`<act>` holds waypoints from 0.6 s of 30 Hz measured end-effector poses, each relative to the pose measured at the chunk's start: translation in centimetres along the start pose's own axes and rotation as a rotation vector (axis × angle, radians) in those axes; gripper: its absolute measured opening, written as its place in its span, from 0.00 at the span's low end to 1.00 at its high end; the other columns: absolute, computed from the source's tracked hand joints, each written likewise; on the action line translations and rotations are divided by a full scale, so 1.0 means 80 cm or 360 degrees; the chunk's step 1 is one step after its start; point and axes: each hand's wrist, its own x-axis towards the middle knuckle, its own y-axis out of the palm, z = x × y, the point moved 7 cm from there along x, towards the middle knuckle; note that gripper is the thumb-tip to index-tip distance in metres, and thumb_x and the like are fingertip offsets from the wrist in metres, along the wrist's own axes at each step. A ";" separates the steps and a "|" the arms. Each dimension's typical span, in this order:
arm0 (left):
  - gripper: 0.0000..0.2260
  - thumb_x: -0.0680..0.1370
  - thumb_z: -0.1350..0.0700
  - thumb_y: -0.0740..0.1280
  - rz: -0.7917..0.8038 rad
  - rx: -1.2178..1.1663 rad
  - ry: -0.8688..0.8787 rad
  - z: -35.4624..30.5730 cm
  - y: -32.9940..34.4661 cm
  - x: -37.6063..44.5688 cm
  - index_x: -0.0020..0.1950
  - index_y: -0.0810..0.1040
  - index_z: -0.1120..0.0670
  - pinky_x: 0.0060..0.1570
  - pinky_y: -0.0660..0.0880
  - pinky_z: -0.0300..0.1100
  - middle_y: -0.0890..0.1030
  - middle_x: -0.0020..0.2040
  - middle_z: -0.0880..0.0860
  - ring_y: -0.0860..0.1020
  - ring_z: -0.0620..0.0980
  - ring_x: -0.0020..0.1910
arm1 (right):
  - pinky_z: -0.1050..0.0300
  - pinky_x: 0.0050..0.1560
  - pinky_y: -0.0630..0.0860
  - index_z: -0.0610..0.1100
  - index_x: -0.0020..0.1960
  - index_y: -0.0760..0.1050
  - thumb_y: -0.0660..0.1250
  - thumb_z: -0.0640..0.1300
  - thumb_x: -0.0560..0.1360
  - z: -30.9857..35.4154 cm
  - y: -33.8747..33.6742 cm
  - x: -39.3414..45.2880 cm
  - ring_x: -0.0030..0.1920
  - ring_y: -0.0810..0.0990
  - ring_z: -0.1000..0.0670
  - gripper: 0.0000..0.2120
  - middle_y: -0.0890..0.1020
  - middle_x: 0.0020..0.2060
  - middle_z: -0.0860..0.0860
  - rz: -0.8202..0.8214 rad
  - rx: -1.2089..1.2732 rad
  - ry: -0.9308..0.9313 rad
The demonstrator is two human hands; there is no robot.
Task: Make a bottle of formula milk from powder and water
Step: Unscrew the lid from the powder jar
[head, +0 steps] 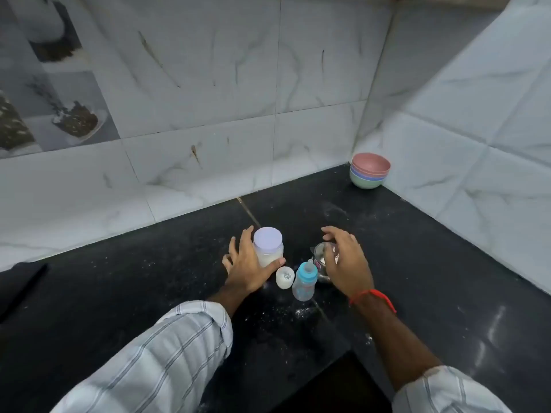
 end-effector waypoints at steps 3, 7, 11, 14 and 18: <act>0.51 0.68 0.34 0.78 -0.0009 -0.0125 -0.0196 0.010 0.022 0.015 0.82 0.51 0.43 0.79 0.48 0.64 0.59 0.83 0.54 0.49 0.58 0.84 | 0.50 0.58 0.76 0.49 0.67 0.74 0.64 0.38 0.80 -0.021 -0.012 0.009 0.53 0.75 0.53 0.17 0.79 0.53 0.57 -0.0079 0.0123 0.0015; 0.44 0.68 0.40 0.80 -0.0135 -0.0277 -0.0366 0.023 0.042 0.028 0.78 0.61 0.44 0.78 0.57 0.63 0.69 0.77 0.52 0.58 0.57 0.81 | 0.47 0.55 0.78 0.52 0.68 0.73 0.65 0.38 0.80 -0.043 -0.023 0.020 0.49 0.76 0.52 0.18 0.79 0.50 0.59 0.0012 0.0239 0.0010; 0.40 0.66 0.41 0.82 -0.0410 -0.0346 -0.0352 0.023 0.029 0.026 0.73 0.68 0.48 0.72 0.69 0.62 0.77 0.70 0.51 0.72 0.57 0.73 | 0.45 0.53 0.79 0.55 0.67 0.72 0.66 0.37 0.80 -0.043 -0.033 0.034 0.45 0.77 0.50 0.20 0.79 0.47 0.60 0.0045 0.0395 -0.0020; 0.39 0.67 0.44 0.83 -0.0669 -0.0474 -0.0279 0.006 0.000 0.002 0.72 0.68 0.48 0.69 0.75 0.57 0.75 0.69 0.49 0.75 0.54 0.69 | 0.46 0.52 0.79 0.56 0.68 0.72 0.66 0.40 0.80 -0.011 -0.029 0.043 0.44 0.77 0.51 0.20 0.79 0.48 0.60 0.0133 0.0560 -0.0153; 0.37 0.66 0.43 0.82 -0.0919 -0.0396 0.0019 -0.036 -0.048 -0.045 0.70 0.69 0.49 0.61 0.78 0.53 0.71 0.67 0.48 0.75 0.50 0.66 | 0.56 0.56 0.75 0.59 0.75 0.65 0.67 0.57 0.78 0.053 0.004 0.041 0.56 0.74 0.56 0.27 0.76 0.61 0.62 0.0465 0.0530 -0.0264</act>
